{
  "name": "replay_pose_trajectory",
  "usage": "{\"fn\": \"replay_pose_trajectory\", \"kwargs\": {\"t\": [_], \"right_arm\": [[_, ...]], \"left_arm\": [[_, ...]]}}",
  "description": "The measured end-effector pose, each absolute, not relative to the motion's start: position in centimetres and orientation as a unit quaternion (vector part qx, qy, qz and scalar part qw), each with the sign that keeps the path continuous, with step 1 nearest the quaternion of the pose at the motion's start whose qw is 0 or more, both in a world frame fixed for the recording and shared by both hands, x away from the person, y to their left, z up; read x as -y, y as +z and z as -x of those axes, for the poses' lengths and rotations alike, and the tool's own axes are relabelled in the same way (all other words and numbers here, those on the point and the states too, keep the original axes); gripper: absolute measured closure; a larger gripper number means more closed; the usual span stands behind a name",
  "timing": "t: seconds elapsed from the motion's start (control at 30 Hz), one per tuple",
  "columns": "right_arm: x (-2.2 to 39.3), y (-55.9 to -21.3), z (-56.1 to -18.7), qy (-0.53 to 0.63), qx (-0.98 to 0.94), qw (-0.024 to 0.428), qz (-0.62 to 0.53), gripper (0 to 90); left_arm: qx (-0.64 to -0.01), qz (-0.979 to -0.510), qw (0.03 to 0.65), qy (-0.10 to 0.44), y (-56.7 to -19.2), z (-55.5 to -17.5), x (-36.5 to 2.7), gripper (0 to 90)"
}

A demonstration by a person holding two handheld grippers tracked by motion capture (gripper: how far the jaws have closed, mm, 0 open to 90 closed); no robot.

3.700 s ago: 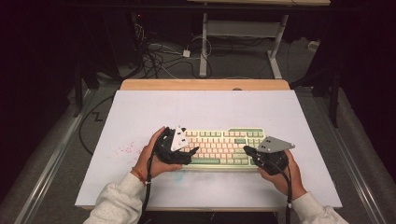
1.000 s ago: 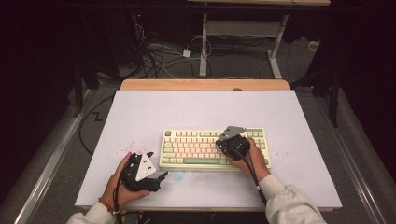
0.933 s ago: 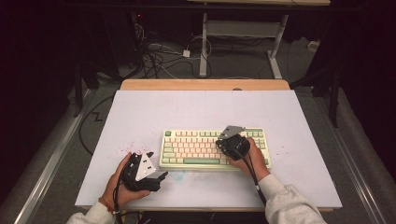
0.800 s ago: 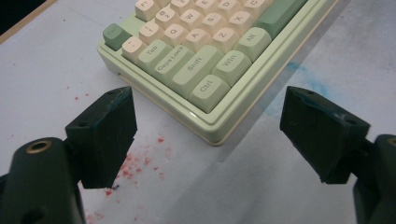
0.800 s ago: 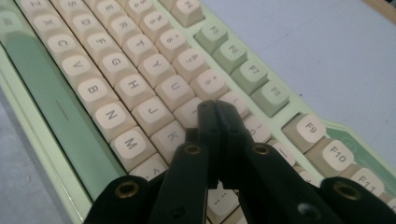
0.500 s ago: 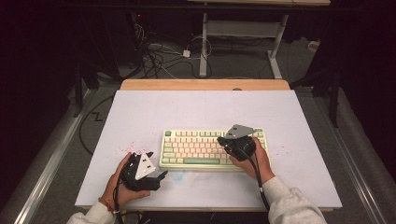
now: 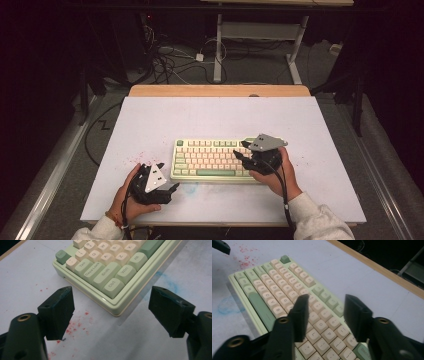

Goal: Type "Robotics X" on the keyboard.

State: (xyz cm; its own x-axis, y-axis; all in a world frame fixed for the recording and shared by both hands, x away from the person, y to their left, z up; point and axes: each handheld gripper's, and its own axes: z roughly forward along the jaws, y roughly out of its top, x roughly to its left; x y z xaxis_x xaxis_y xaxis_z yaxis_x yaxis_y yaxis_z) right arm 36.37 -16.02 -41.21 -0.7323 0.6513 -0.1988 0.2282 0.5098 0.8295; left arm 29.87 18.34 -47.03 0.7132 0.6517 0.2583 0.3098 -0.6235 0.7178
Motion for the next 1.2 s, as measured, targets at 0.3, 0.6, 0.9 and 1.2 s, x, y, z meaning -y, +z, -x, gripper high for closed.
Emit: {"fn": "replay_pose_trajectory", "kwargs": {"t": [0.3, 0.6, 0.9, 1.2], "right_arm": [[16.7, -40.8, -35.1, 0.432, -0.818, 0.279, -0.258, 26.4], [17.7, -40.6, -33.8, 0.429, -0.815, 0.295, -0.254, 21.4], [19.4, -40.8, -32.4, 0.422, -0.812, 0.309, -0.258, 21.7], [21.5, -41.9, -30.8, 0.415, -0.806, 0.324, -0.271, 22.2]], "left_arm": [[-0.279, -0.863, 0.333, 0.257, -47.0, -29.9, -18.3, 19.4], [-0.283, -0.859, 0.338, 0.261, -46.6, -29.8, -18.4, 20.7], [-0.284, -0.858, 0.342, 0.257, -46.4, -29.8, -18.5, 20.9], [-0.284, -0.858, 0.344, 0.254, -46.3, -29.8, -18.4, 21.8]]}}
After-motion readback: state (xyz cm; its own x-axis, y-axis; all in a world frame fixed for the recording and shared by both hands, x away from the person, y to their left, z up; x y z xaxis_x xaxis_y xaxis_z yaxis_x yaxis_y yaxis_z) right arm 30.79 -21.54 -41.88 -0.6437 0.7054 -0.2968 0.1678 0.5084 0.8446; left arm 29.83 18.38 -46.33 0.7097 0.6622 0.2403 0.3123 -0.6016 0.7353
